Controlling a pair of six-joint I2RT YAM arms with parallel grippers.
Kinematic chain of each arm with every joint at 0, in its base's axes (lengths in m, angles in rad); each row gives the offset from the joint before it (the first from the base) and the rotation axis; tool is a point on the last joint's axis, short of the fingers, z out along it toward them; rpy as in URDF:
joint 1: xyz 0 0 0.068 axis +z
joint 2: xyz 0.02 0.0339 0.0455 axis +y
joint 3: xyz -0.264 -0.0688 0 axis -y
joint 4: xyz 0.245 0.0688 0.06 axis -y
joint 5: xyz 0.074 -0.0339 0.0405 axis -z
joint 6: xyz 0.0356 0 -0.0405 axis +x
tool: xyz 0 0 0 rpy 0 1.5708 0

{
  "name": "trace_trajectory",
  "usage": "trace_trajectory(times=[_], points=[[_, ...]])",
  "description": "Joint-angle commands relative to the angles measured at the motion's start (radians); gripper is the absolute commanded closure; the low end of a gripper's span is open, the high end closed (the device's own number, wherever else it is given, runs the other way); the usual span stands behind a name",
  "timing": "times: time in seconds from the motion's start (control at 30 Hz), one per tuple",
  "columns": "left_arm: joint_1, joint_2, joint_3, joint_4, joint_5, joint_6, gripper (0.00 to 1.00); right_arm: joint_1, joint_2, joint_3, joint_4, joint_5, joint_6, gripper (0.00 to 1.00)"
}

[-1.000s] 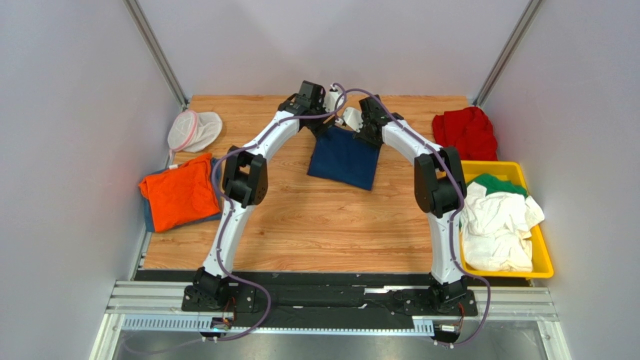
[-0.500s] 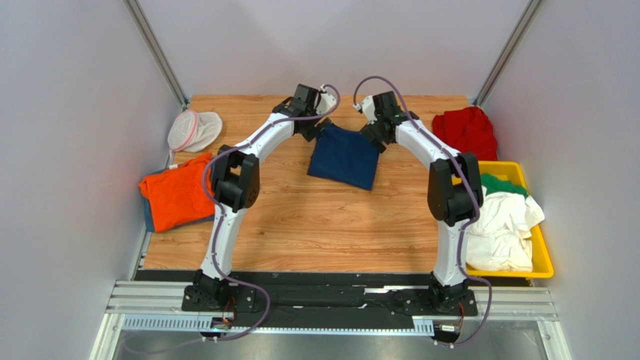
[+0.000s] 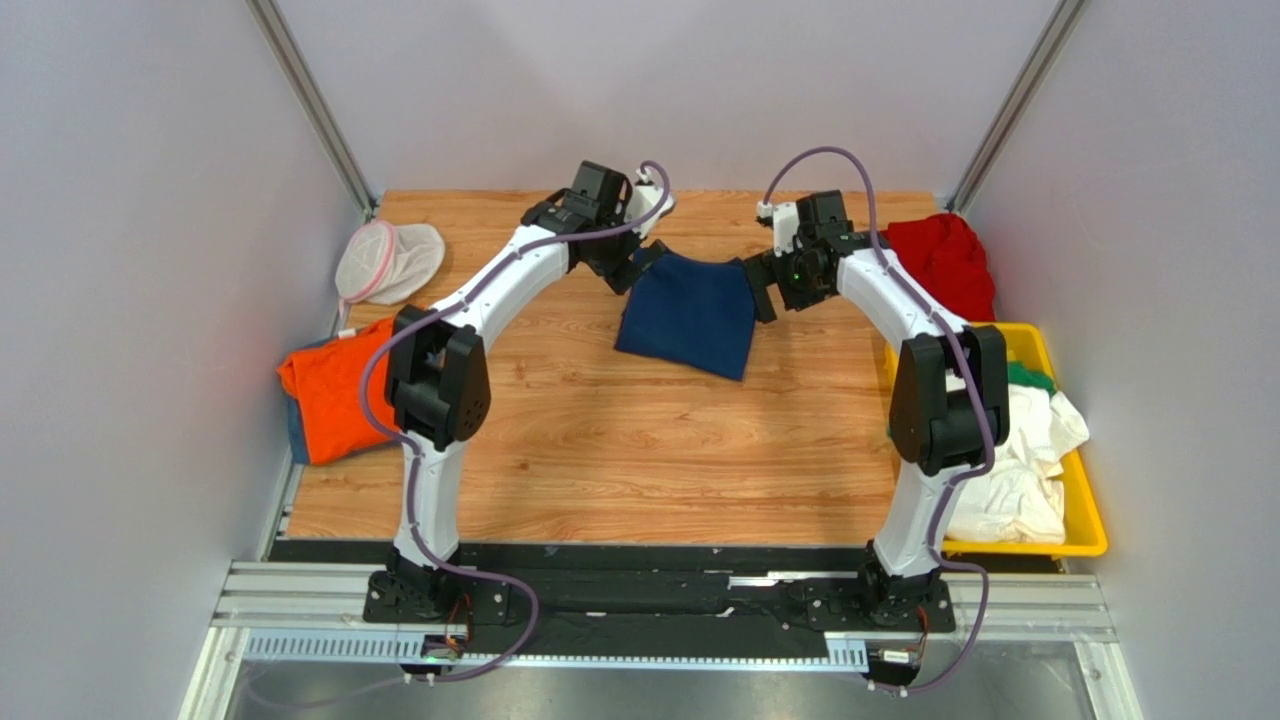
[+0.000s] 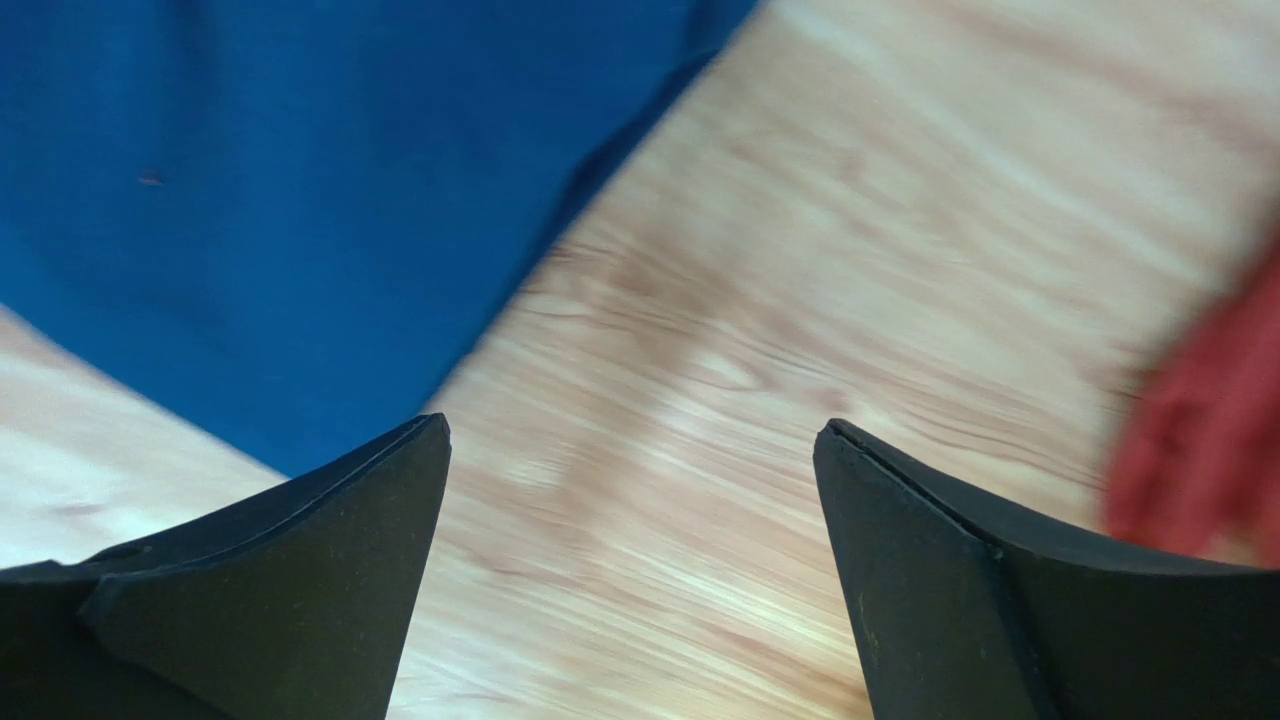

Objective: Fold and stack the t-shirts
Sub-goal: Fold the tshirt

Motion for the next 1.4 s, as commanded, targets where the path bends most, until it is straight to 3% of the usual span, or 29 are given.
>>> trace_trajectory(times=[0.0, 0.13, 0.6, 1.37], points=[[-0.022, 0.059, 0.043, -0.028, 0.051, -0.004, 0.11, -0.062, 0.076, 0.029, -0.014, -0.256, 0.152, 0.03], [-0.023, 0.117, 0.089, -0.015, 0.042, -0.005, 0.11, -0.102, 0.173, 0.053, 0.026, -0.404, 0.206, 0.03], [-0.028, 0.229, 0.156, -0.023, 0.027, 0.018, 0.11, -0.149, 0.379, 0.180, 0.072, -0.629, 0.305, 0.04], [-0.066, 0.187, 0.067, -0.065, -0.006, 0.035, 0.12, -0.119, 0.419, 0.127, 0.103, -0.786, 0.385, 0.06]])
